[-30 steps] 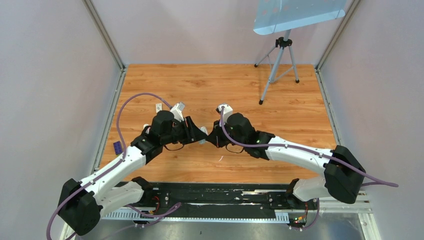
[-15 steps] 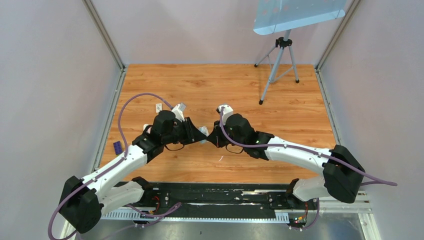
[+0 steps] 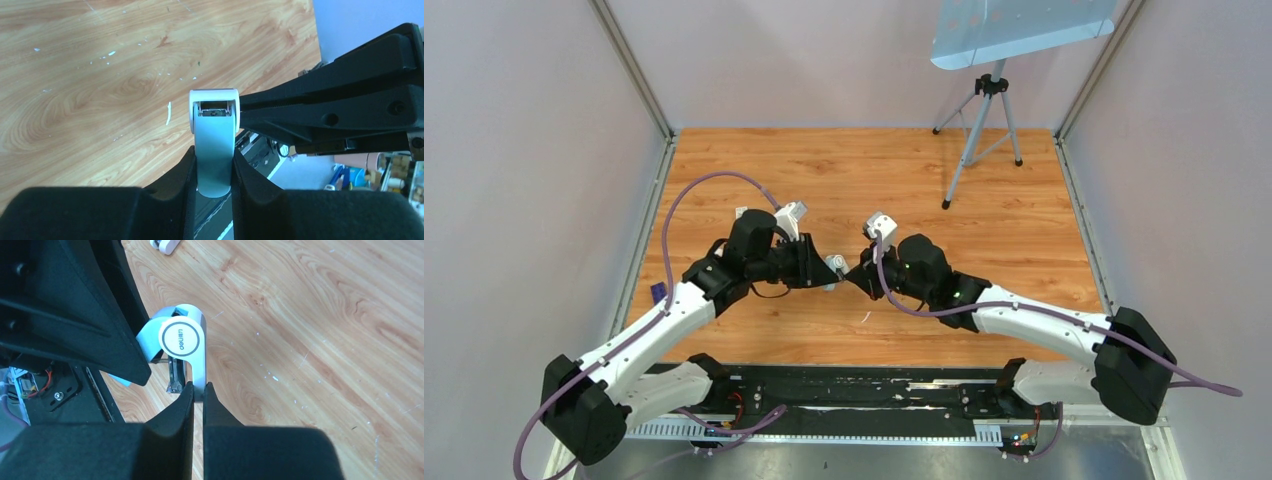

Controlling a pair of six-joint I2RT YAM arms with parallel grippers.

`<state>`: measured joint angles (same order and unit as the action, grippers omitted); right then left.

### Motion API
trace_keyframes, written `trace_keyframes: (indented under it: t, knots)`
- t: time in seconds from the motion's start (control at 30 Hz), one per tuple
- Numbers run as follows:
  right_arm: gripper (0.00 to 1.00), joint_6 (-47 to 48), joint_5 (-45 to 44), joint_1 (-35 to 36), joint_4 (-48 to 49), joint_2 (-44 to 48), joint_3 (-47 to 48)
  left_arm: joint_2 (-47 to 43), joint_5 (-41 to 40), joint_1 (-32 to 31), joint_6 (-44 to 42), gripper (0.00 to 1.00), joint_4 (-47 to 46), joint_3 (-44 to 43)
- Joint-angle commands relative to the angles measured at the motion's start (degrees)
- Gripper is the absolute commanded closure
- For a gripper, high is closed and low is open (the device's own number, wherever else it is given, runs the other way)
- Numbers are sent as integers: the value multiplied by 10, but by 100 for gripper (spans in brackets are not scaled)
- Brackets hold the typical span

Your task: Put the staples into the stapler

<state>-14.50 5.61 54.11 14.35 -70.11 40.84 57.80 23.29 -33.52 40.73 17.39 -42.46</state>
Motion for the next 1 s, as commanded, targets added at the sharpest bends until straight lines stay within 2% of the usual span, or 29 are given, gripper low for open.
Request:
trace_keyframes:
  t: [0.0, 0.13, 0.37, 0.47, 0.67, 0.83, 0.97]
  knots:
    - [100, 88, -18, -24, -34, 23, -38, -2, 32, 0, -77, 100, 63, -35]
    - [100, 141, -24, -24, -49, 42, -44, -9, 34, 0, -166, 100, 119, -58]
    - [100, 274, 0, -23, -66, 84, -59, -57, -23, 0, -298, 100, 233, -117]
    - [100, 358, 12, -23, -77, 106, -65, -61, -33, 0, -351, 100, 263, -131]
    - [100, 456, 56, -23, -79, 132, -66, -54, -10, 0, -385, 100, 242, -130]
    - [100, 487, 38, -17, -120, 84, -50, 2, -2, 0, -406, 100, 288, -172]
    - [100, 492, 23, -8, -118, 71, -44, 13, 11, 0, -393, 100, 284, -167]
